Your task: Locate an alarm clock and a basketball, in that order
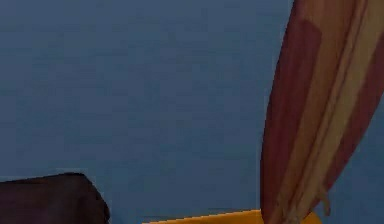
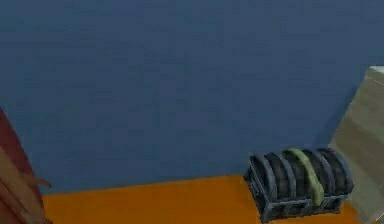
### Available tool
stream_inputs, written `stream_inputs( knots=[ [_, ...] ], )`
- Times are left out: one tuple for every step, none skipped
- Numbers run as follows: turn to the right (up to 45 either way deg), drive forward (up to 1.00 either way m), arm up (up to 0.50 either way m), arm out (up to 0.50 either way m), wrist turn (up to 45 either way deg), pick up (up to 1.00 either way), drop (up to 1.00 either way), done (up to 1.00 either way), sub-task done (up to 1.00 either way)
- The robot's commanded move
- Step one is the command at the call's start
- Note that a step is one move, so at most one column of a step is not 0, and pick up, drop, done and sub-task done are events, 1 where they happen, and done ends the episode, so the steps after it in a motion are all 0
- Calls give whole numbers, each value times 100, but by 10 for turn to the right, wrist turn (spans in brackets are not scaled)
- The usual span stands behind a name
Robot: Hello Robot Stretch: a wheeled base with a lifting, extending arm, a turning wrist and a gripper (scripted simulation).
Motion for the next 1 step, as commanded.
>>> stream_inputs(
  knots=[
    [-450, 0, 0, 0, 0, 0, 0, 0, 0]
  ],
)
